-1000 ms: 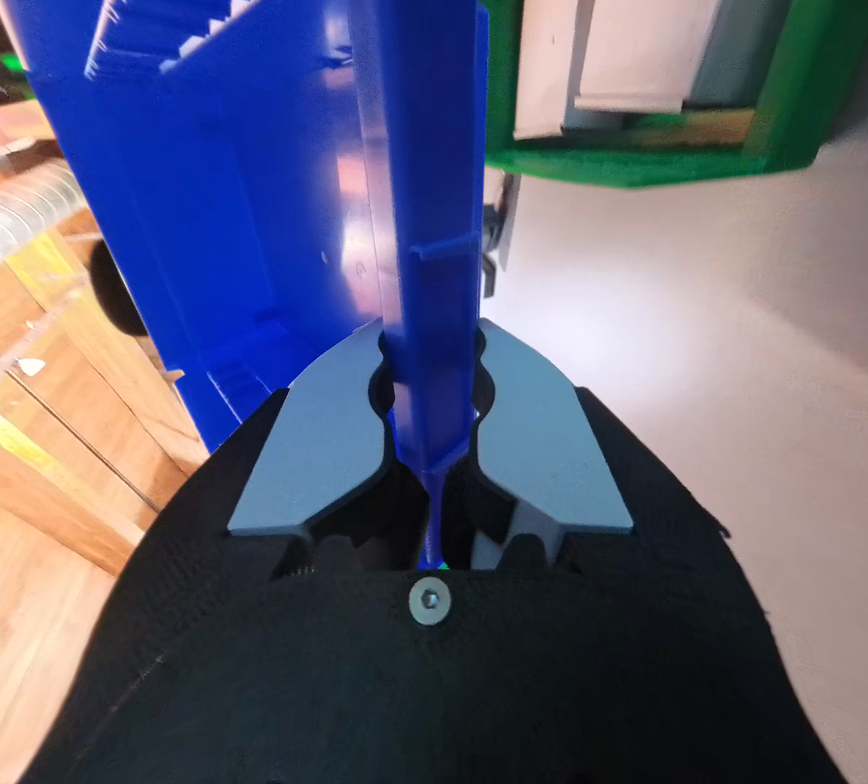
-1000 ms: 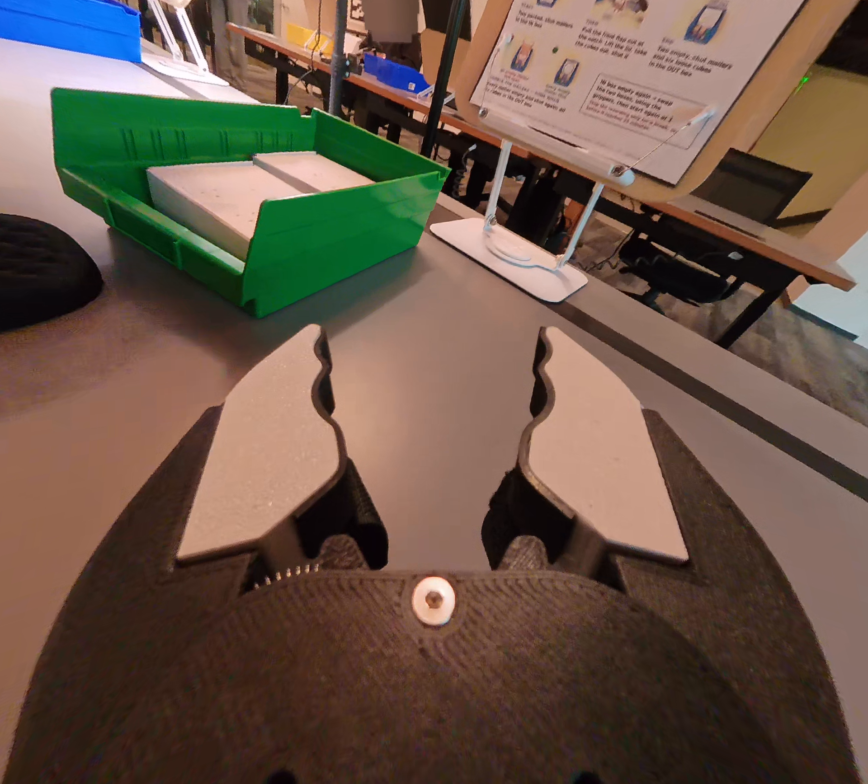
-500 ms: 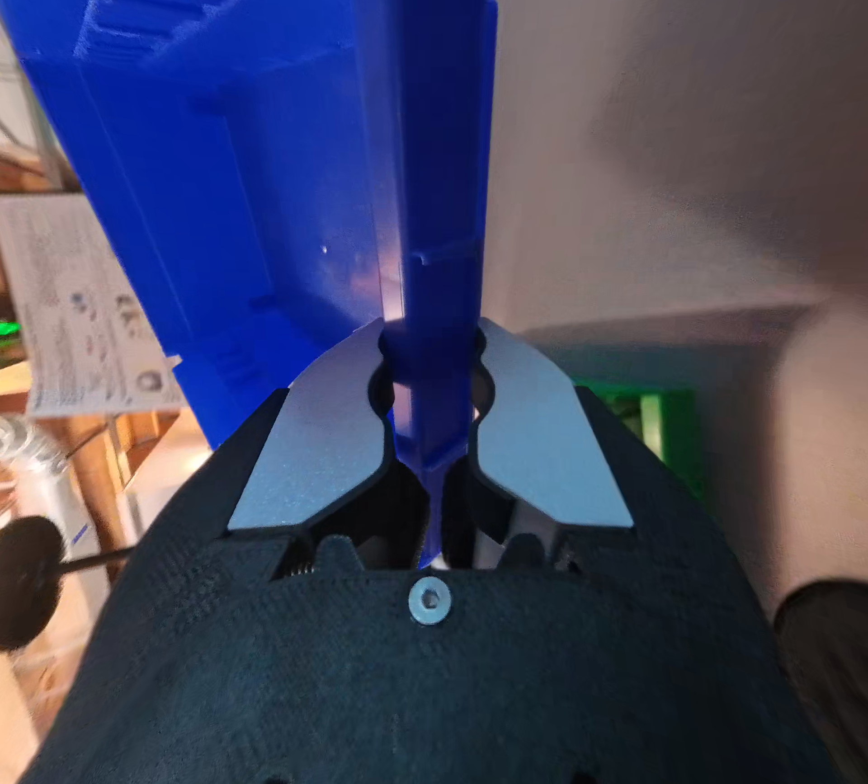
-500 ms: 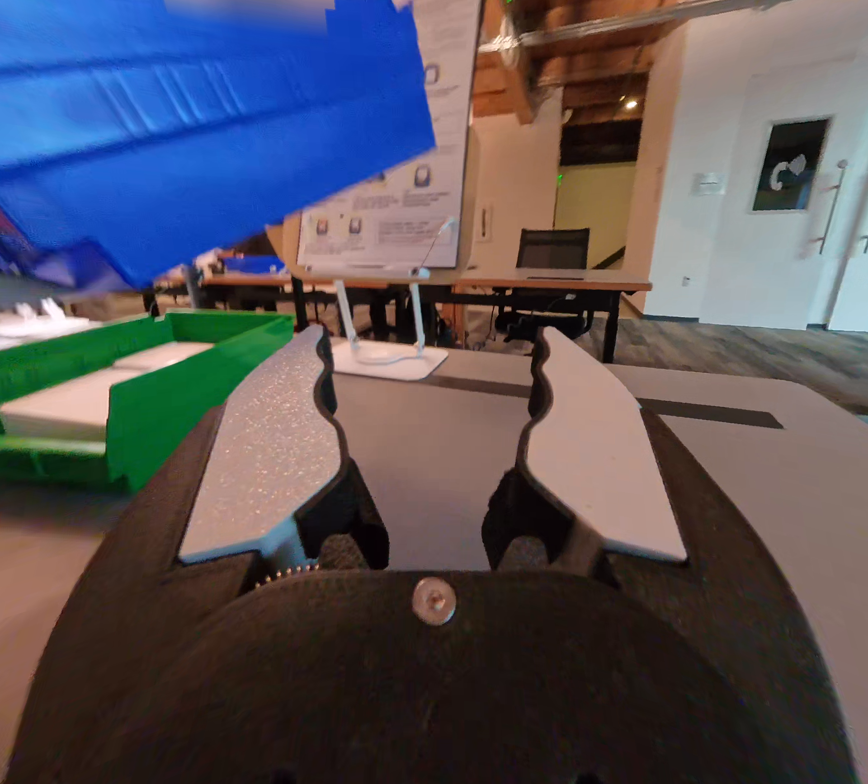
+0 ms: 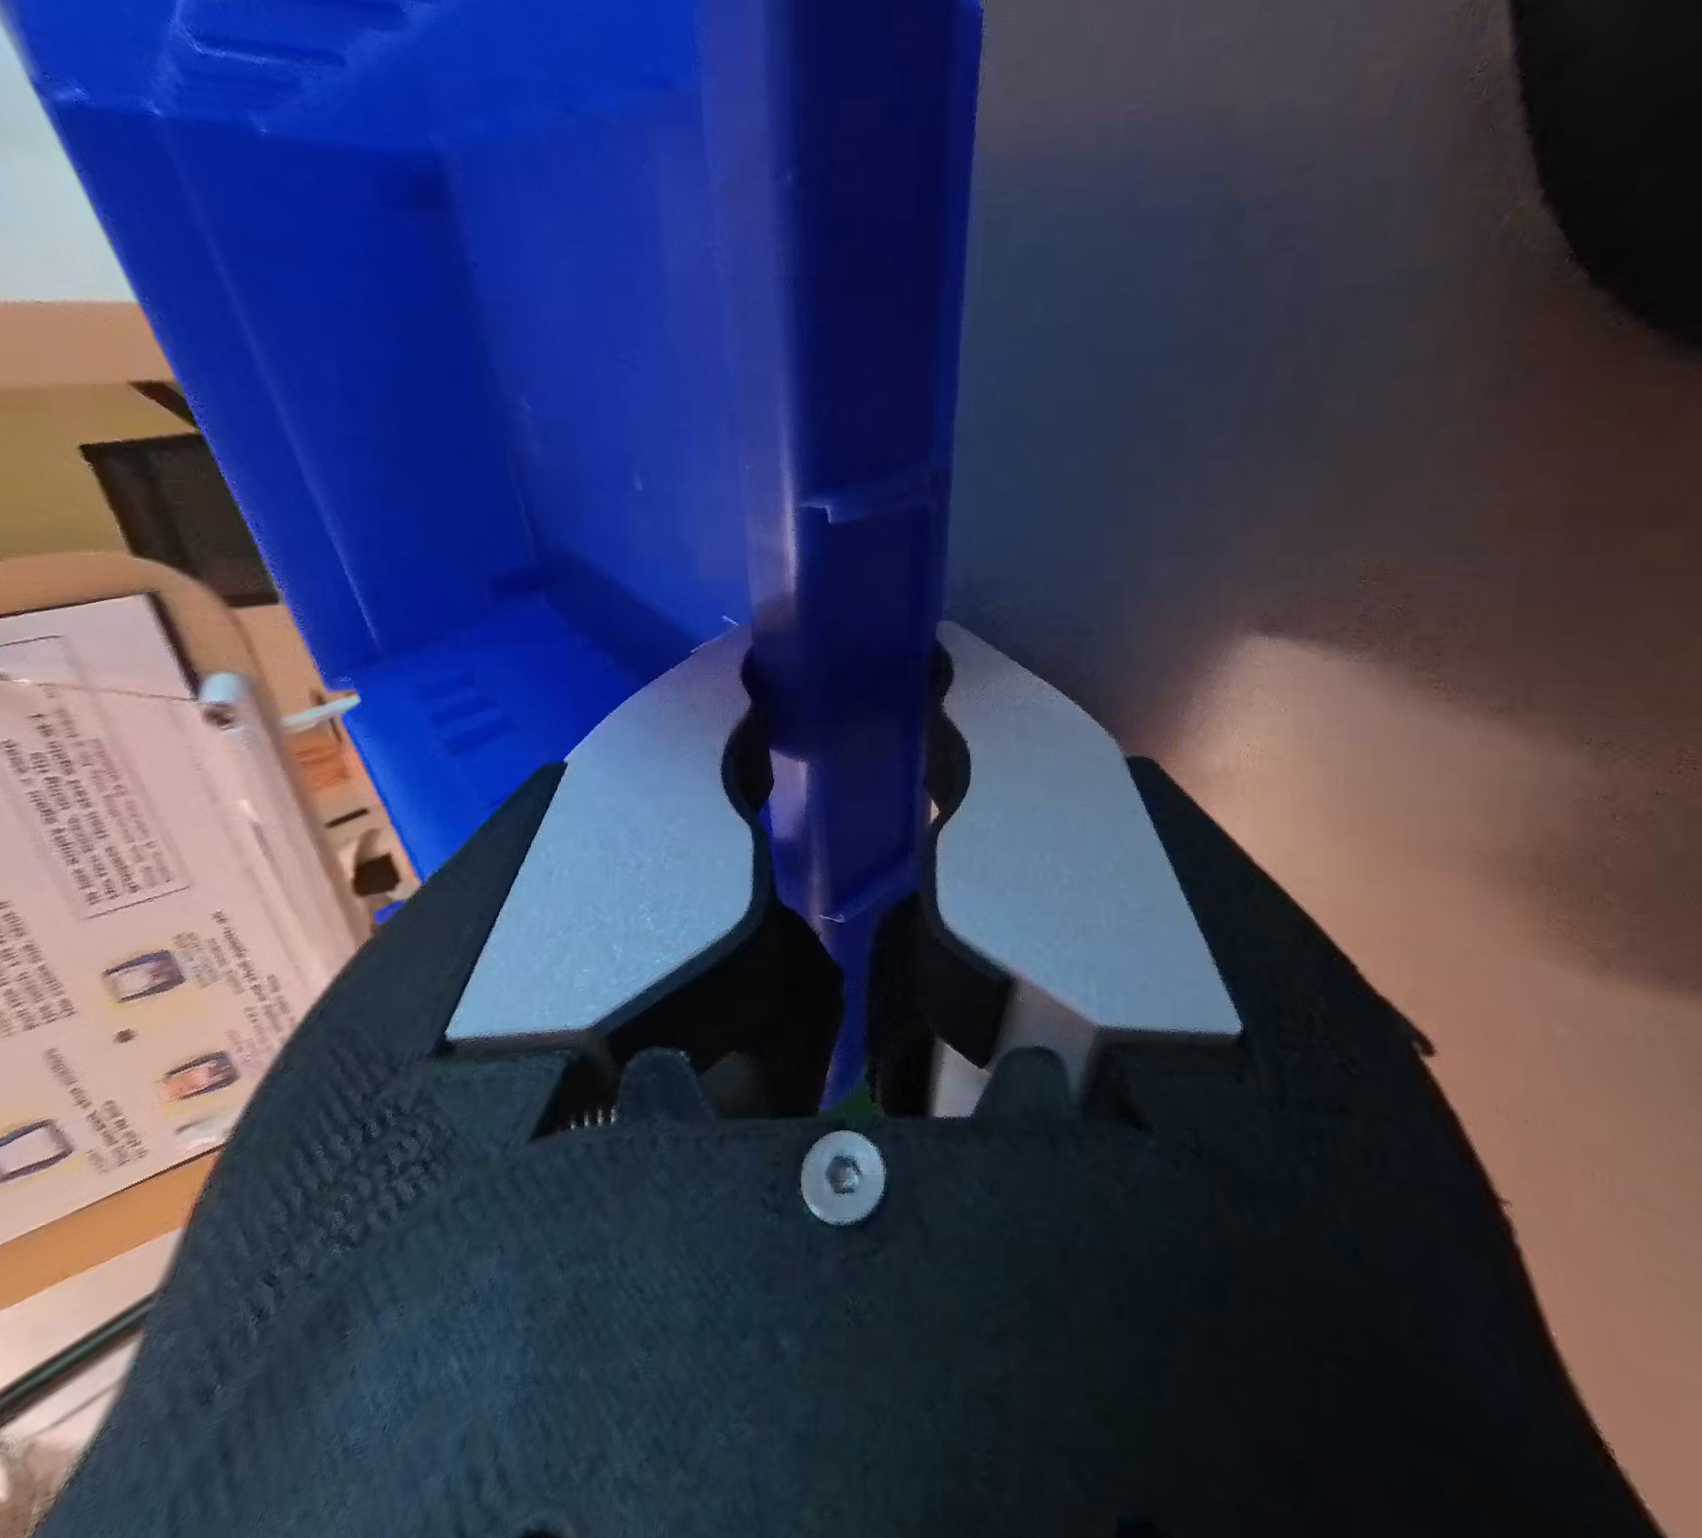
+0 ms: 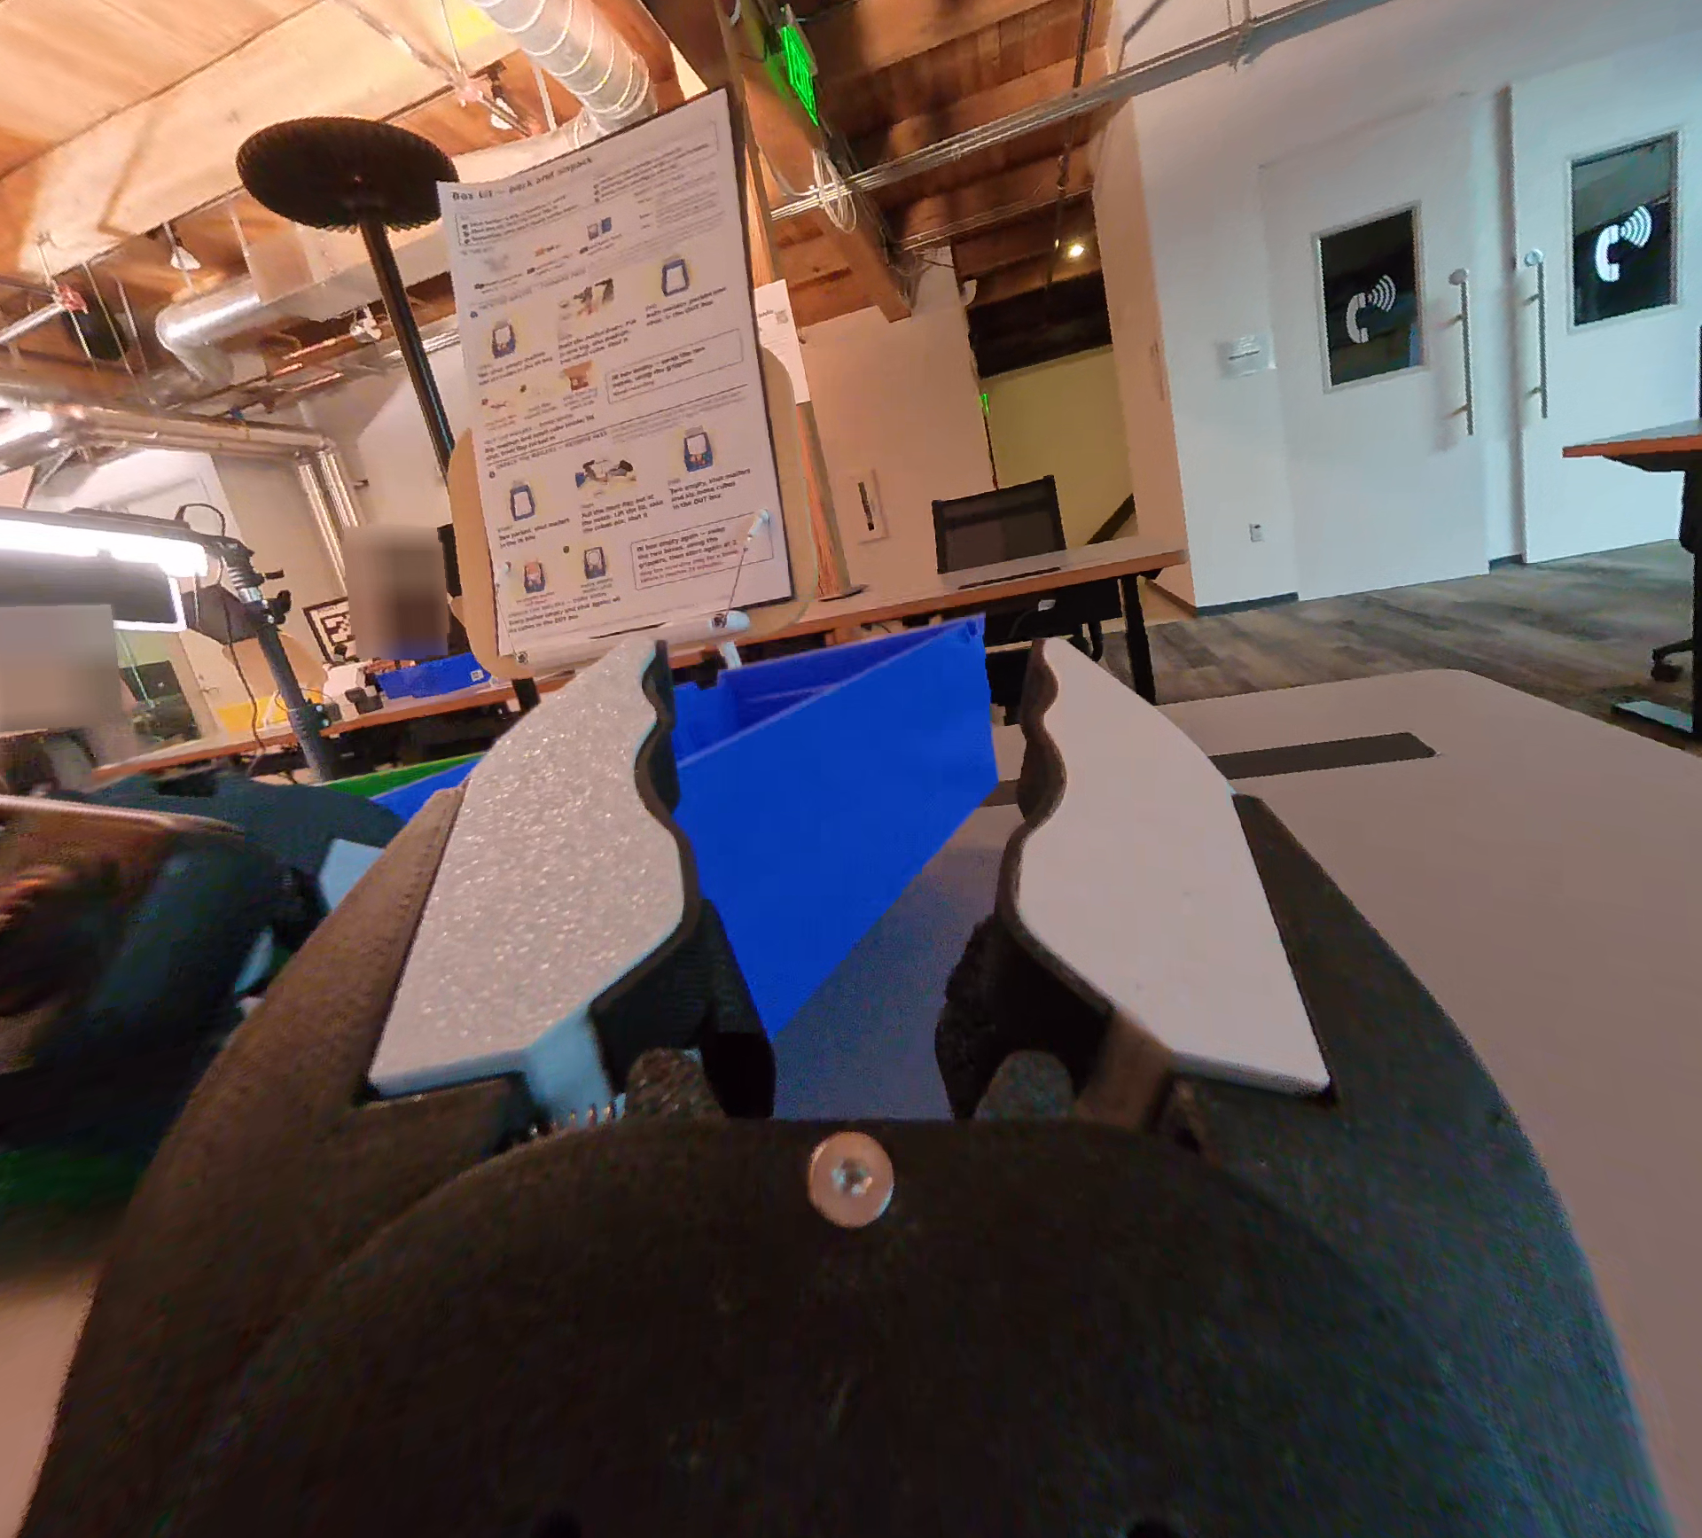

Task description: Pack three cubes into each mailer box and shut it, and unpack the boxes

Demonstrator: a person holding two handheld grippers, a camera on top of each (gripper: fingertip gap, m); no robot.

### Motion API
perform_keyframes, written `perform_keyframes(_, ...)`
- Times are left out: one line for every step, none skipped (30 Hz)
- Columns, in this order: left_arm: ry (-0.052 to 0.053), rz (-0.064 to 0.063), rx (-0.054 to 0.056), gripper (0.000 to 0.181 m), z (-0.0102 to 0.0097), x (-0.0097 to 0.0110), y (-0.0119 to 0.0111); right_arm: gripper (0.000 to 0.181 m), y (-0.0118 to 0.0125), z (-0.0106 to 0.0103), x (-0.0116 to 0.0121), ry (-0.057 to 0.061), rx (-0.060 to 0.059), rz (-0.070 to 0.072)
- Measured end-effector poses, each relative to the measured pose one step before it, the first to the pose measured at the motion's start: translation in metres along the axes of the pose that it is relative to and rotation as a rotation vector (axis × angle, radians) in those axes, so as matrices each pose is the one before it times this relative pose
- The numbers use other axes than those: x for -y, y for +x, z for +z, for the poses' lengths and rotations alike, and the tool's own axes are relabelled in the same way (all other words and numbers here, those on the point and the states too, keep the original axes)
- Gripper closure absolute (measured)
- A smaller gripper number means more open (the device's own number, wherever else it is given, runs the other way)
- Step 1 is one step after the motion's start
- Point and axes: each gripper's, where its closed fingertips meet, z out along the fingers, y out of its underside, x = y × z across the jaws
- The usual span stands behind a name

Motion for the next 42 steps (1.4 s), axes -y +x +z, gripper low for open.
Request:
perform_keyframes(-0.0048,-0.0079,-0.011,0.152,0.00587,-0.00029,0.00251,0.108,-0.00056,0.00008,-0.00016,-0.0009,0.0013,-0.0068)
perform_keyframes(-0.0066,-0.0085,-0.0096,0.152,0.0049,-0.00048,0.00257,0.109,-0.00027,0.00005,-0.00015,-0.001,0.0007,-0.0032)
perform_keyframes(-0.0085,-0.0054,-0.0066,0.151,0.00405,-0.00072,0.00234,0.109,-0.00024,0.00014,-0.00029,-0.0021,0.001,0.0002)
perform_keyframes(-0.0113,0.0075,0.0064,0.151,0.00306,-0.00103,0.00103,0.109,-0.00016,0.00011,-0.00041,-0.0021,0.002,0.0028)
perform_keyframes(-0.0121,0.0096,0.0055,0.152,0.00257,-0.00096,0.00116,0.109,-0.00012,0.00005,-0.00035,-0.0018,0.0014,0.0028)
perform_keyframes(-0.0055,0.0055,0.0029,0.151,0.00197,-0.00012,0.00129,0.109,-0.00023,0.00012,-0.00045,-0.0023,0.0009,-0.0004)
perform_keyframes(-0.0055,0.0075,0.0033,0.152,0.0016,-0.00013,0.00144,0.109,-0.00039,0.0001,-0.00034,-0.002,0.0013,-0.003)
perform_keyframes(-0.0098,0.0131,0.0067,0.147,0.0016,-0.00039,0.00154,0.107,-0.00054,0.0001,-0.0004,-0.002,0.0015,-0.0043)
perform_keyframes(-0.0063,0.013,0.0114,0.142,0.00166,0.00032,0.00151,0.107,-0.00067,0.00018,-0.00056,-0.0032,0.0012,-0.0058)
perform_keyframes(0.0031,0.0079,0.008,0.138,0.00165,0.00158,0.00223,0.106,-0.00045,0.00013,-0.00047,-0.0028,0.0002,-0.0078)
perform_keyframes(0.0079,0.0059,0.0106,0.133,0.00128,0.00181,0.00158,0.106,-0.00064,0.00015,-0.00039,-0.0014,0.0009,-0.008)
perform_keyframes(0.0116,0.0069,0.0202,0.129,-0.00056,0.00208,-0.00085,0.106,-0.0005,-0.00001,-0.00016,-0.0007,0.0006,-0.0067)
perform_keyframes(0.0247,0.0059,0.0181,0.124,-0.00249,0.00331,-0.00184,0.108,-0.00051,0.00002,-0.00018,-0.0009,0.0009,-0.0052)
perform_keyframes(0.0339,-0.0076,0.0117,0.12,-0.00469,0.00465,-0.00248,0.108,-0.00039,0.0001,-0.0005,-0.0017,0.001,-0.0033)
perform_keyframes(0.044,-0.0247,-0.0001,0.115,-0.0067,0.006,-0.00257,0.108,-0.00034,0.00009,-0.00045,-0.0024,0.001,-0.0012)
perform_keyframes(0.0535,-0.0398,-0.0141,0.106,-0.00884,0.00747,-0.00178,0.108,-0.00012,0.00002,-0.00011,0.0001,0.0005,-0.0003)
perform_keyframes(0.0579,-0.0518,-0.0158,0.099,-0.01078,0.00781,-0.00175,0.108,0.0,-0.00024,0.00045,0.003,-0.0003,0.0003)
perform_keyframes(0.0618,-0.0506,-0.0161,0.096,-0.0126,0.00755,-0.00112,0.108,0.0,-0.0002,0.00066,0.0037,0.0003,0.0003)
perform_keyframes(0.0677,-0.0431,-0.0107,0.096,-0.01372,0.00695,-0.001,0.107,-0.00008,-0.00008,0.00022,0.0017,0.0012,0.0008)
perform_keyframes(0.0691,-0.0429,0.0061,0.096,-0.01454,0.00576,-0.00288,0.107,-0.00061,0.00004,-0.00028,-0.0007,0.0026,0.0006)
perform_keyframes(0.065,-0.0435,0.0156,0.096,-0.01535,0.0041,-0.00434,0.107,-0.00091,0.00026,-0.00054,-0.0023,0.0044,-0.001)
perform_keyframes(0.0587,-0.0505,0.0281,0.096,-0.01604,0.00176,-0.00632,0.107,-0.00149,0.00024,-0.00081,-0.0029,0.0066,-0.0038)
perform_keyframes(0.0522,-0.0566,0.0357,0.096,-0.01653,-0.00025,-0.00834,0.107,-0.0023,0.00041,-0.00093,-0.0025,0.0096,-0.0076)
perform_keyframes(0.043,-0.0524,0.0272,0.096,-0.01679,-0.00256,-0.00855,0.107,-0.00305,0.00052,-0.00131,-0.0048,0.0125,-0.0117)
perform_keyframes(0.0293,-0.0504,0.0278,0.097,-0.0172,-0.00525,-0.00951,0.107,-0.00355,0.00071,-0.00187,-0.0083,0.0143,-0.0173)
perform_keyframes(0.0166,-0.0435,0.0291,0.098,-0.01723,-0.00782,-0.01056,0.107,-0.00427,0.00079,-0.00192,-0.0084,0.0172,-0.0218)
perform_keyframes(-0.0036,-0.03,0.026,0.101,-0.01661,-0.0119,-0.01054,0.107,-0.00569,0.00099,-0.00189,-0.0073,0.0229,-0.0225)
perform_keyframes(-0.0237,-0.0205,0.0292,0.103,-0.01567,-0.01617,-0.01114,0.106,-0.0071,0.00116,-0.0018,-0.0063,0.03,-0.0215)
perform_keyframes(-0.0304,-0.0187,0.0237,0.103,-0.01391,-0.01884,-0.00999,0.105,-0.00941,0.00156,-0.0022,-0.0068,0.042,-0.0195)
perform_keyframes(-0.0362,-0.0239,0.0024,0.104,-0.01159,-0.02085,-0.00618,0.106,-0.01209,0.00209,-0.00333,-0.0127,0.055,-0.0122)
perform_keyframes(-0.0425,-0.0255,-0.0129,0.104,-0.00918,-0.02138,-0.00283,0.108,-0.01455,0.00285,-0.00543,-0.0257,0.0669,-0.0018)
perform_keyframes(-0.0385,-0.0168,-0.0014,0.105,-0.00647,-0.02,-0.00277,0.11,-0.01625,0.00397,-0.00826,-0.0462,0.0725,0.0019)
perform_keyframes(-0.0313,-0.004,0.0136,0.106,-0.00358,-0.01768,-0.00309,0.114,-0.01573,0.0053,-0.012,-0.0765,0.0643,-0.0045)
perform_keyframes(-0.0227,0.0054,0.0148,0.106,-0.00086,-0.0145,-0.00183,0.115,-0.01352,0.00705,-0.01443,-0.0978,0.0448,-0.0206)
perform_keyframes(-0.0166,0.0012,0.0064,0.107,0.00154,-0.01188,0.00042,0.111,-0.01114,0.00805,-0.01502,-0.1057,0.0269,-0.0485)
perform_keyframes(-0.0196,-0.0111,-0.0053,0.108,0.00314,-0.01007,0.00247,0.11,-0.00844,0.00841,-0.01395,-0.1063,0.0084,-0.0724)
perform_keyframes(-0.0227,-0.0115,-0.0137,0.11,0.00444,-0.00845,0.00361,0.11,-0.00533,0.00833,-0.01122,-0.0986,-0.0078,-0.0758)
perform_keyframes(-0.0341,0.0041,-0.0092,0.112,0.00445,-0.00744,0.00308,0.11,-0.00417,0.00782,-0.00862,-0.0884,-0.0037,-0.071)
perform_keyframes(-0.0465,0.0269,0.0032,0.113,0.00361,-0.00661,0.00162,0.113,-0.00115,0.00752,-0.00703,-0.0806,-0.0079,-0.0612)
perform_keyframes(-0.0453,0.0411,0.023,0.113,0.00266,-0.00458,-0.00027,0.116,0.00169,0.00767,-0.00515,-0.0695,-0.0127,-0.0565)
perform_keyframes(-0.0305,0.0422,0.0251,0.113,0.00214,-0.0021,0.00016,0.116,0.00297,0.00785,-0.00322,-0.0564,-0.0143,-0.0539)
perform_keyframes(-0.0242,0.0352,0.0142,0.114,0.00206,-0.00142,0.00151,0.116,0.00181,0.00793,-0.00177,-0.0447,-0.0071,-0.0503)
